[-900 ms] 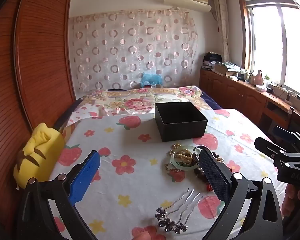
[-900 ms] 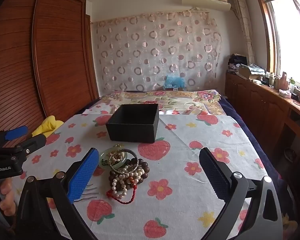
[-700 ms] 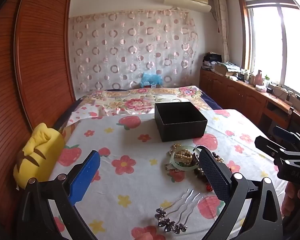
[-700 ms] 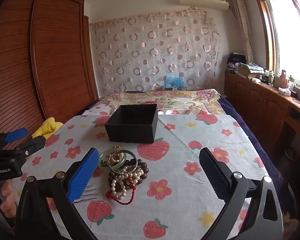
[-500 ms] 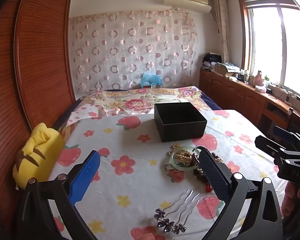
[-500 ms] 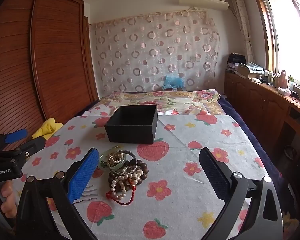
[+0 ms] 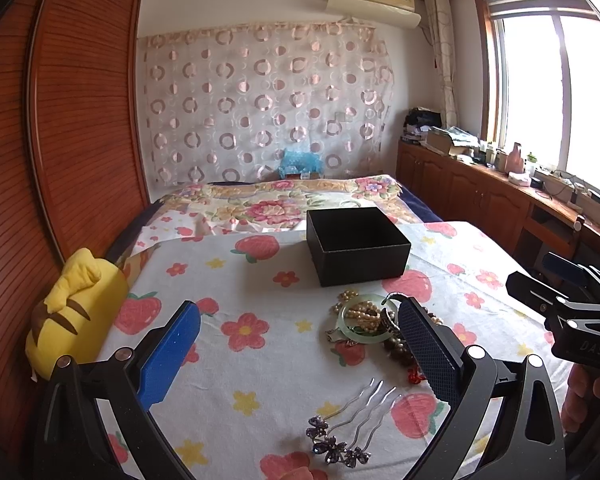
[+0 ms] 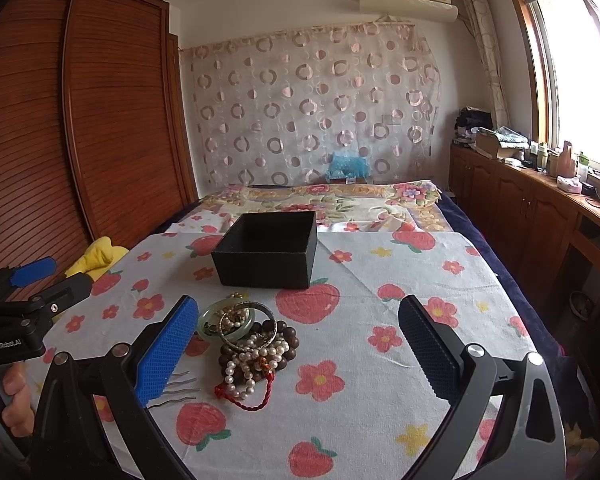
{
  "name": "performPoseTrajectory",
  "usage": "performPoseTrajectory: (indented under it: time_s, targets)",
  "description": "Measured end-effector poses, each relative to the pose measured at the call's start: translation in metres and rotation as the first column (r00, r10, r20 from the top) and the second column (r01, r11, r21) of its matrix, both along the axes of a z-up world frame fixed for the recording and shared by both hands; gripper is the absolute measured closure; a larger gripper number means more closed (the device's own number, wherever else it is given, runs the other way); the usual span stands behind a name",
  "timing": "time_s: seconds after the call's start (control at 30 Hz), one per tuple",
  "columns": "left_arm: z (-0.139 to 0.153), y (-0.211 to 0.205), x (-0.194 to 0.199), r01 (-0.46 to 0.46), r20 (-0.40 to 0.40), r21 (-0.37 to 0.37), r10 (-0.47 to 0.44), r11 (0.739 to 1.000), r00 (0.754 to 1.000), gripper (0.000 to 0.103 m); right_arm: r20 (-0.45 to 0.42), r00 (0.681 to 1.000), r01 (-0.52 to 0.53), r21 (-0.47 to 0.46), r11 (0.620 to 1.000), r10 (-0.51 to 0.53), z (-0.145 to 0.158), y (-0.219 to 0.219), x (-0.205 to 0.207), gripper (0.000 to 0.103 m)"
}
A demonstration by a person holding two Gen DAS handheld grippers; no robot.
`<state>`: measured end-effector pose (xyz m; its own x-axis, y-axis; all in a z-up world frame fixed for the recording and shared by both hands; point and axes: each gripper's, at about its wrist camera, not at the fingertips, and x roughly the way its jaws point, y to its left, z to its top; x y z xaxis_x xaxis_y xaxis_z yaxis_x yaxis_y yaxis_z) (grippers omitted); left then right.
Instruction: Organize jewelry
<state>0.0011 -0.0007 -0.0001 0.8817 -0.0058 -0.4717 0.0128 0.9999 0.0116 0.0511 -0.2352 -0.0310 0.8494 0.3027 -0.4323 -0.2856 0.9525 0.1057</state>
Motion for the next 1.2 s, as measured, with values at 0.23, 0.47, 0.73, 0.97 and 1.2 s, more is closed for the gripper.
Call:
performPoseTrajectory:
  time_s: [0.23,0.47,0.73,0.97,1.2]
  targets:
    - [0.005,-0.002,-0.004,0.0,0.001,0.0,0.0,1.0,1.0,0.007,0.001,1.0,0.0,0.001,1.0,0.0,0.0,0.0,0.0,0.002]
    - [0.006,-0.003,-0.005,-0.001,0.001,0.0,0.001,1.0,1.0,0.007,0.001,1.0,0.001,0.001,1.0,-0.001,0.001,0.0,0.0,0.002]
    - [0.005,-0.002,-0.005,-0.001,0.003,0.0,0.001,1.0,1.0,0.007,0.003,1.0,0.0,0.002,1.0,0.0,0.0,0.0,-0.001,0.002]
    - [0.01,-0.005,-0.008,-0.001,-0.001,-0.001,0.001,1.0,1.0,0.007,0.003,1.0,0.0,0.001,1.0,0.0,0.001,0.0,0.0,0.002]
    - [0.005,-0.002,-0.005,0.0,0.003,0.0,0.0,1.0,1.0,0.007,0.001,1.0,-0.001,0.001,1.0,0.001,0.0,0.0,-0.001,0.002]
